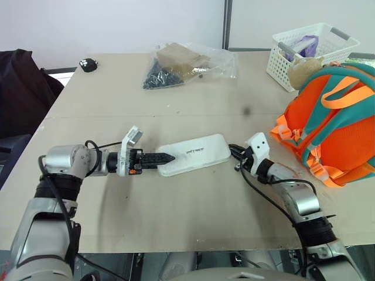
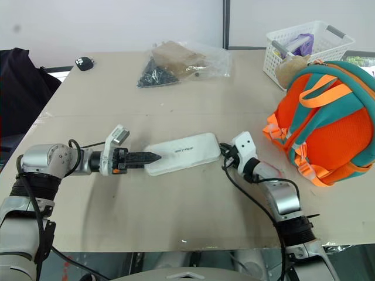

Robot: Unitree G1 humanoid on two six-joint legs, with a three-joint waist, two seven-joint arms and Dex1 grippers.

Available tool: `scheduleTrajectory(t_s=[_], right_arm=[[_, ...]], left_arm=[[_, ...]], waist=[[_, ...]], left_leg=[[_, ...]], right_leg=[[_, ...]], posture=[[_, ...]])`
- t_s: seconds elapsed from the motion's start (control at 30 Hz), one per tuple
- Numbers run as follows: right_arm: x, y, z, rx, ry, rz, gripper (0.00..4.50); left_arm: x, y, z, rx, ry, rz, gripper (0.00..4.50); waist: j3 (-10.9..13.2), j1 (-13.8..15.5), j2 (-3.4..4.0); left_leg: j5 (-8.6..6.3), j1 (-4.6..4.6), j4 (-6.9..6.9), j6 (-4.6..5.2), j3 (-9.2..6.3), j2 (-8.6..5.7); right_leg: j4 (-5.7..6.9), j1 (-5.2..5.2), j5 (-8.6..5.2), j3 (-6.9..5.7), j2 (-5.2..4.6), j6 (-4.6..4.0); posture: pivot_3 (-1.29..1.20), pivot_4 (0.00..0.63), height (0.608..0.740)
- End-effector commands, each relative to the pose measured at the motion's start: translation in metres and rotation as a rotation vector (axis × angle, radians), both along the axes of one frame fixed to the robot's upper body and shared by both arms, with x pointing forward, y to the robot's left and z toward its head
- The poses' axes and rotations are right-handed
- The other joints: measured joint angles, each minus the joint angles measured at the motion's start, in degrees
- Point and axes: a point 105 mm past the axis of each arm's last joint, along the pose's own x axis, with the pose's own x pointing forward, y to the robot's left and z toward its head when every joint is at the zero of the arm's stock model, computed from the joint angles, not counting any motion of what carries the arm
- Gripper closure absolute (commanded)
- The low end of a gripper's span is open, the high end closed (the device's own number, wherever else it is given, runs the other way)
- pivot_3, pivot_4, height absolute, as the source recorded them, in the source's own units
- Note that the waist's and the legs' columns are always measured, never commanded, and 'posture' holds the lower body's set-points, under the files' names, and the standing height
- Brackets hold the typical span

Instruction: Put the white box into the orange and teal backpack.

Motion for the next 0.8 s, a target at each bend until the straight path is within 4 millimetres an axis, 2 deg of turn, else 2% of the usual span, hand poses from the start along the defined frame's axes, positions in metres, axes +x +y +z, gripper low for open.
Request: scheduleTrajectory(t_s=[0.03,0.17,0.3,0.43,0.5,0.57,0.63,0.67,0.7,0.73,0.8], right_arm=[[-0.004,0.014,0.02,0.038,-0.068,0.063,4.44],[-0.004,0.01,0.017,0.027,-0.067,0.058,4.44],[-0.003,0.004,0.015,0.018,-0.07,0.046,4.44],[-0.004,-0.002,0.016,0.01,-0.093,0.037,4.5],[-0.011,-0.003,0.022,-0.009,-0.141,0.069,4.5],[-0.017,-0.007,0.032,0.034,-0.174,0.056,4.5],[-0.026,-0.013,0.046,0.093,-0.231,0.034,4.5],[-0.037,-0.015,0.047,0.1,-0.221,0.076,4.5],[-0.048,-0.019,0.044,0.074,-0.215,0.105,4.1],[-0.058,-0.022,0.041,0.059,-0.21,0.129,3.97],[-0.068,-0.028,0.038,0.048,-0.217,0.126,3.23]], left_arm=[[-0.002,-0.011,-0.018,-0.006,0.07,-0.012,0.0],[0.006,-0.012,-0.022,-0.01,0.035,0.019,0.0],[0.01,-0.014,-0.013,-0.101,0.03,0.046,0.0],[0.008,-0.018,-0.006,-0.181,0.04,0.05,1.74],[0.002,-0.022,-0.002,-0.235,0.045,0.026,2.67],[-0.004,-0.025,0.001,-0.273,0.05,0.008,3.35],[-0.007,-0.025,0.003,-0.293,0.04,0.002,3.45],[-0.007,-0.023,0.004,-0.297,0.017,0.007,3.45],[-0.006,-0.02,0.002,-0.277,-0.011,0.018,3.45],[-0.005,-0.016,-0.002,-0.251,-0.032,0.034,3.45],[-0.005,-0.011,-0.008,-0.222,-0.061,0.053,3.45]], waist=[[0.0,0.2,0.0],[-0.1,0.3,0.01],[-0.1,0.3,0.0],[0.0,-0.2,-0.08],[0.0,-0.3,-0.19],[-0.1,-0.3,-0.21],[-0.1,-0.3,-0.22],[0.0,-0.3,-0.23],[0.0,-0.3,-0.23],[-0.1,-0.2,-0.23],[-0.1,-0.2,-0.39]], left_leg=[[0.0,0.0,0.01,0.0,-0.01,-0.01],[0.0,-0.01,0.06,0.01,-0.01,-0.06],[0.01,0.0,0.14,0.01,-0.01,-0.06],[0.01,-0.02,0.16,-0.01,0.0,-0.04],[0.01,-0.11,0.16,0.0,0.06,-0.04],[0.01,-0.13,0.14,-0.01,0.06,-0.02],[0.01,-0.15,0.09,-0.02,0.08,0.0],[0.01,-0.15,0.08,-0.02,0.08,0.01],[0.01,-0.15,0.08,-0.02,0.08,0.03],[0.01,-0.15,0.08,-0.02,0.08,0.03],[0.0,-0.14,0.07,-0.02,0.09,0.03]], right_leg=[[0.0,0.0,0.0,0.0,0.0,0.0],[0.01,0.02,0.03,0.0,-0.03,0.05],[0.19,0.0,0.03,0.0,-0.03,0.05],[0.29,-0.08,0.03,0.03,-0.03,0.05],[0.34,-0.21,0.03,0.1,-0.02,0.05],[0.33,-0.27,0.03,0.15,-0.03,0.05],[0.34,-0.34,0.03,0.23,-0.07,0.05],[0.35,-0.35,0.03,0.24,-0.08,0.05],[0.37,-0.36,0.03,0.25,-0.08,0.05],[0.4,-0.38,0.03,0.27,-0.09,0.05],[0.35,-0.35,0.03,0.28,-0.08,0.06]], posture=[[0.0,0.15,0.74],[0.0,0.15,0.74],[0.0,0.15,0.74],[0.0,0.15,0.74],[0.0,0.15,0.74],[0.0,0.15,0.74],[0.0,0.15,0.74],[0.0,0.15,0.74],[0.0,0.15,0.74],[0.0,0.15,0.74],[0.0,0.15,0.74]])
